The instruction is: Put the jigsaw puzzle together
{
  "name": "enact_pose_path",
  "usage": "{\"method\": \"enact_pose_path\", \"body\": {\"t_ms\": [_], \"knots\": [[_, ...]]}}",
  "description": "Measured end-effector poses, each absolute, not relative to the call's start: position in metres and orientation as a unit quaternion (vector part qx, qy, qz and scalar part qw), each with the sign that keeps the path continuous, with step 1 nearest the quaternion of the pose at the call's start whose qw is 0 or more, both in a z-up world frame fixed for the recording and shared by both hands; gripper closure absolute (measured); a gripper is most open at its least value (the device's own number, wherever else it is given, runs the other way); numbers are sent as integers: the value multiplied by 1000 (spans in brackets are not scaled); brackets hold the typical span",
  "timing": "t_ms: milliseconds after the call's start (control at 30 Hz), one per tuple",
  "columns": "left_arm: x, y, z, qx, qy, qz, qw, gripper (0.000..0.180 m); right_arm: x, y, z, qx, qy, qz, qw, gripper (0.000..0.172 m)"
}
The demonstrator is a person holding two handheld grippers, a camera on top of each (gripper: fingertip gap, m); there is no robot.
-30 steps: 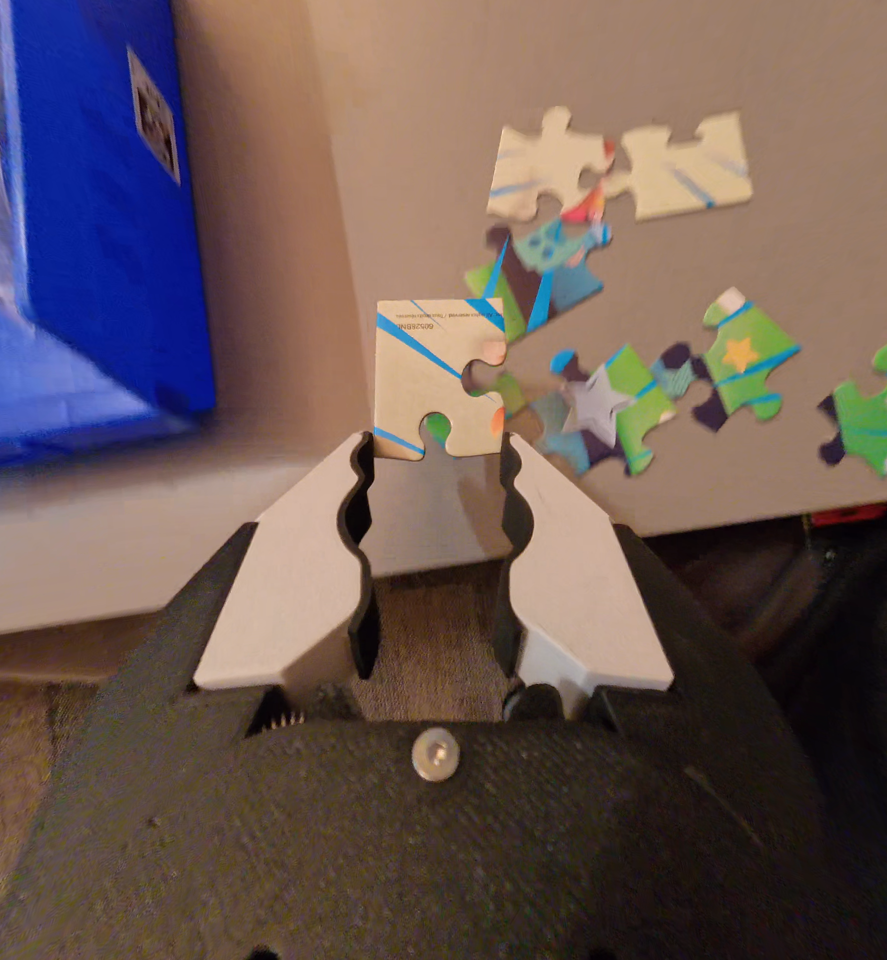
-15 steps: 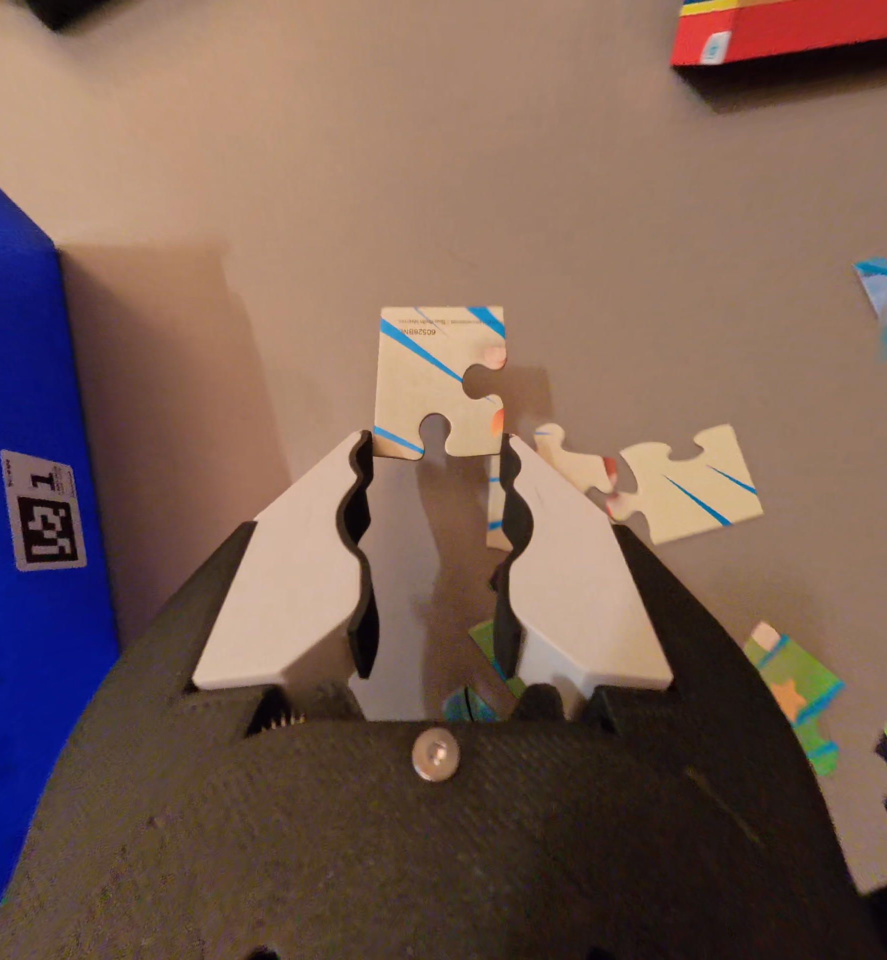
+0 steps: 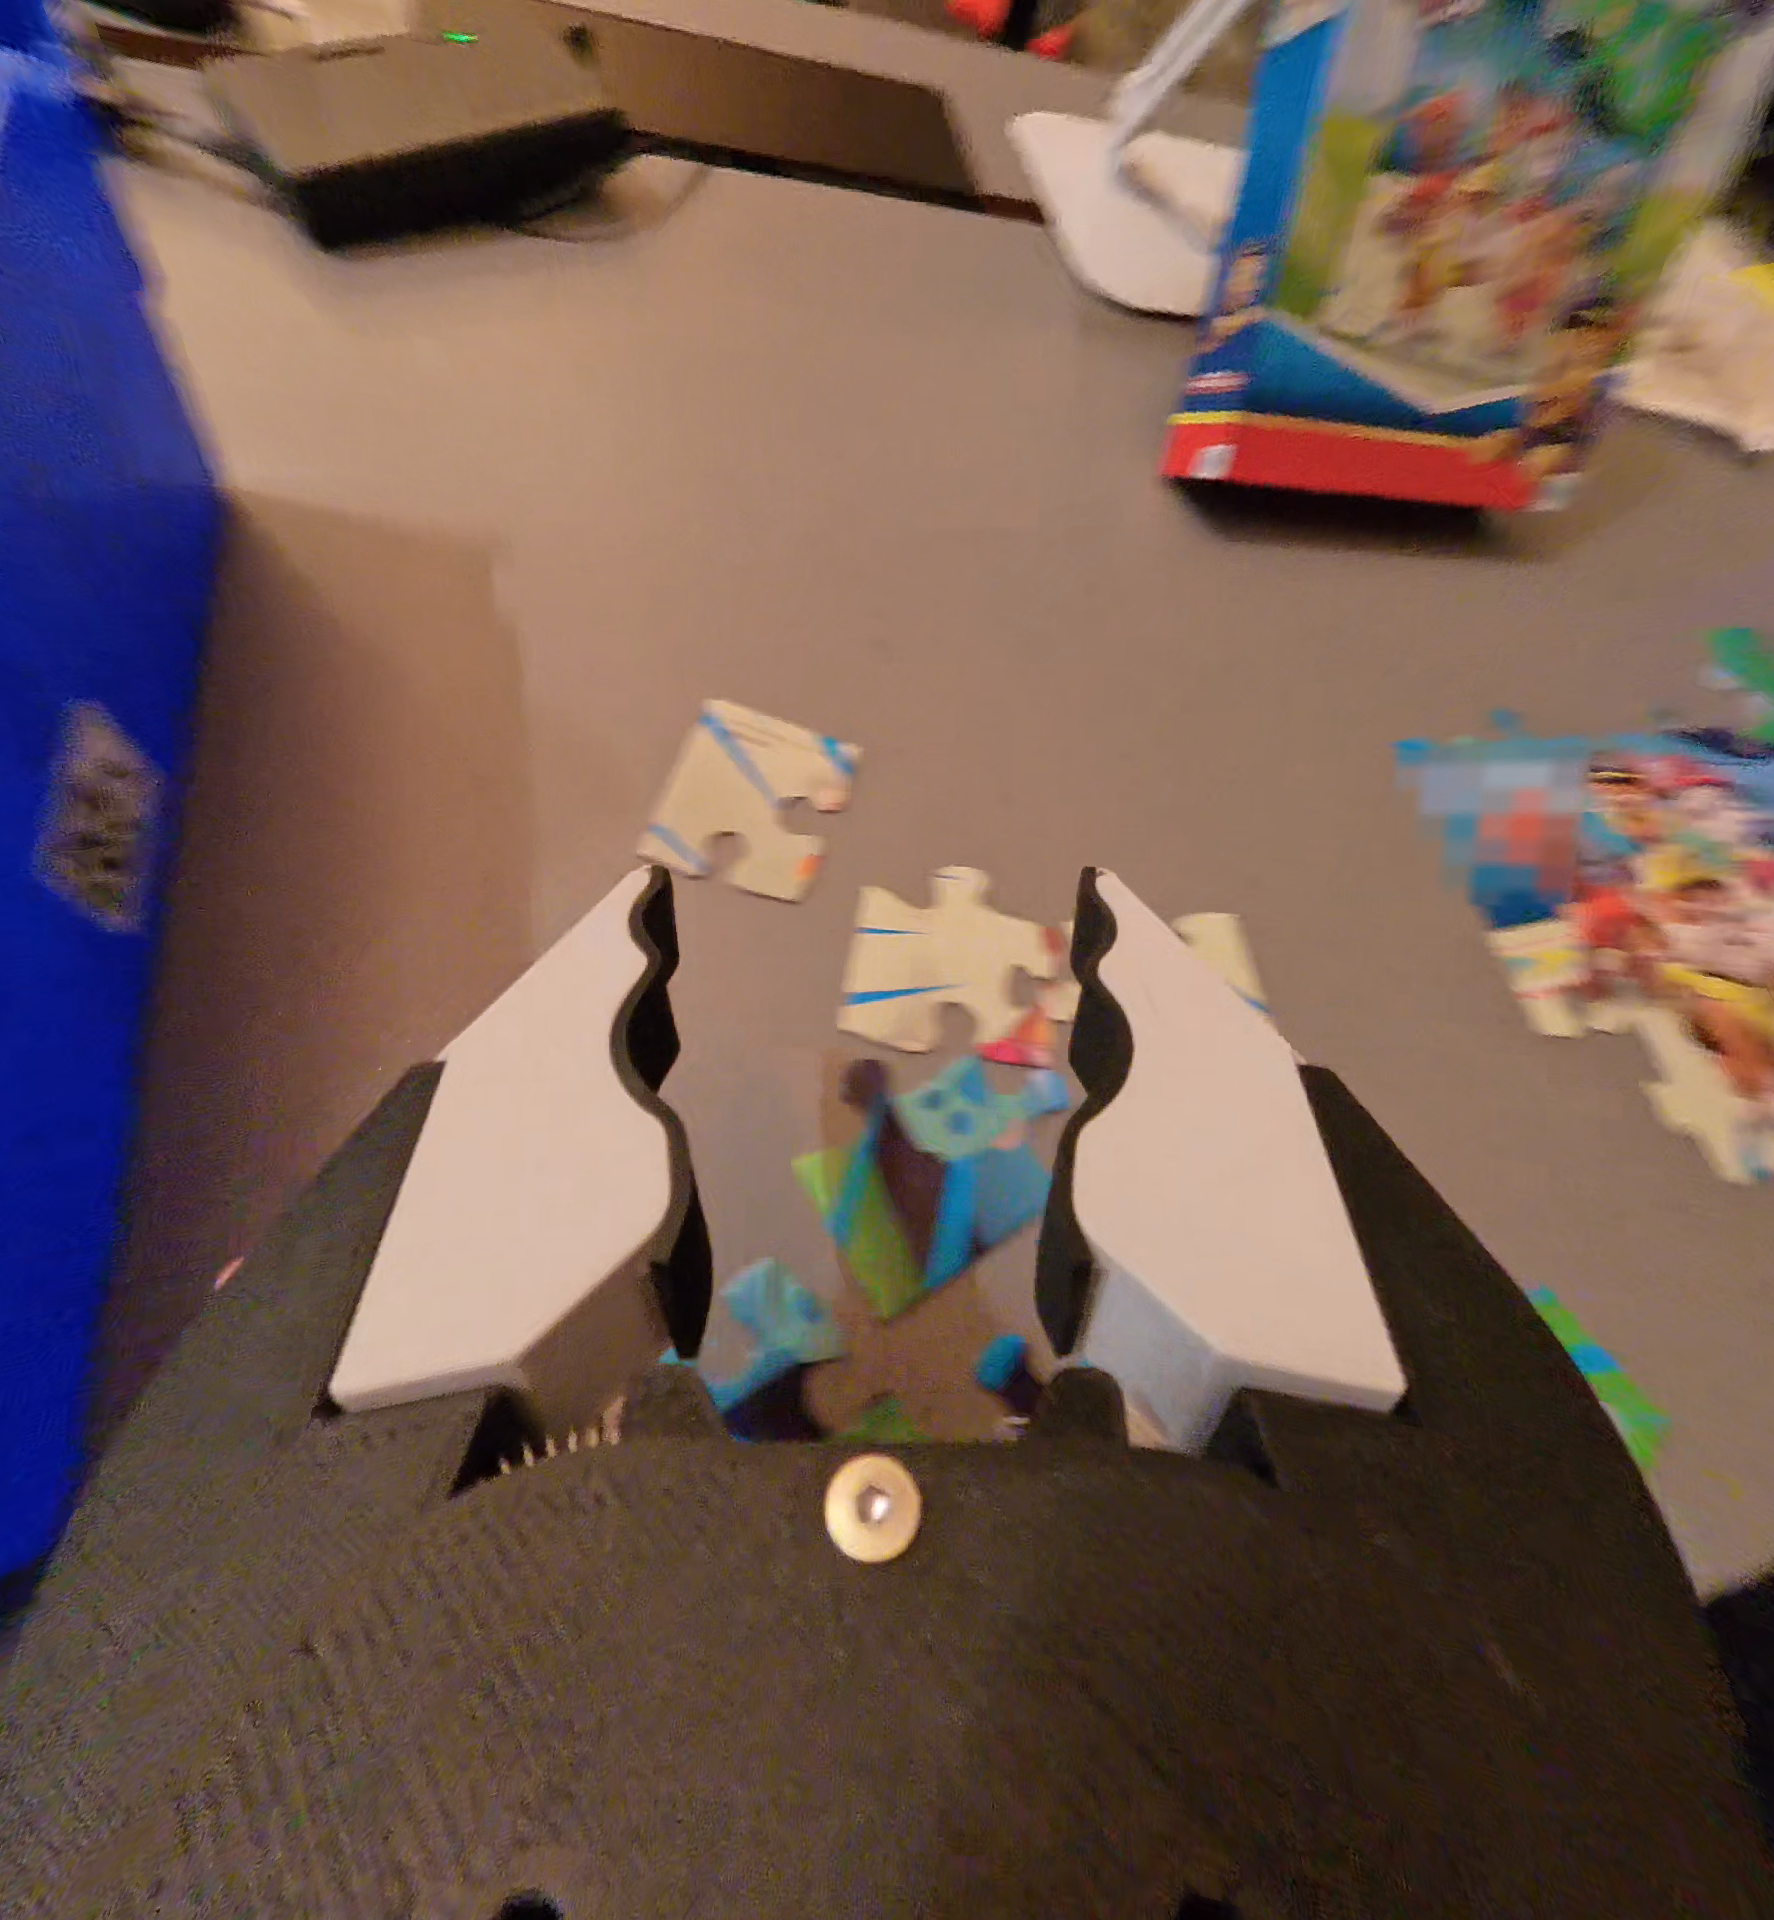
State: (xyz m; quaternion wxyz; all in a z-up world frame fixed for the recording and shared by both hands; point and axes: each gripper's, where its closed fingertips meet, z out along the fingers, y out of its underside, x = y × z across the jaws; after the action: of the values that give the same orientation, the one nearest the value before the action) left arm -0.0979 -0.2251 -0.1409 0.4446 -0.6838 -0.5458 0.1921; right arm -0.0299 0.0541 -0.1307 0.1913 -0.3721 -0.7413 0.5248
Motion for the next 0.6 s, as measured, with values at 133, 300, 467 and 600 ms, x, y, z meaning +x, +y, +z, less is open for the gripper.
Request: {"method": "enact_pose_path", "body": {"t_ms": [133, 300, 467, 600], "knots": [[-79, -184, -146, -723, -503, 170, 442, 105, -20, 46, -130, -363, -751, 514, 198, 147], [-68, -151, -142, -745, -462, 146, 459, 104, -15, 62, -142, -352, -774, 462, 251, 148], [-62, -110, -138, -744, -432, 102, 500, 106, -27, 115, -123, -419, -707, 511, 251, 149], [-64, -70, -143, -762, -400, 74, 504, 107, -29, 180, -109, -470, -652, 522, 286, 148]]}}
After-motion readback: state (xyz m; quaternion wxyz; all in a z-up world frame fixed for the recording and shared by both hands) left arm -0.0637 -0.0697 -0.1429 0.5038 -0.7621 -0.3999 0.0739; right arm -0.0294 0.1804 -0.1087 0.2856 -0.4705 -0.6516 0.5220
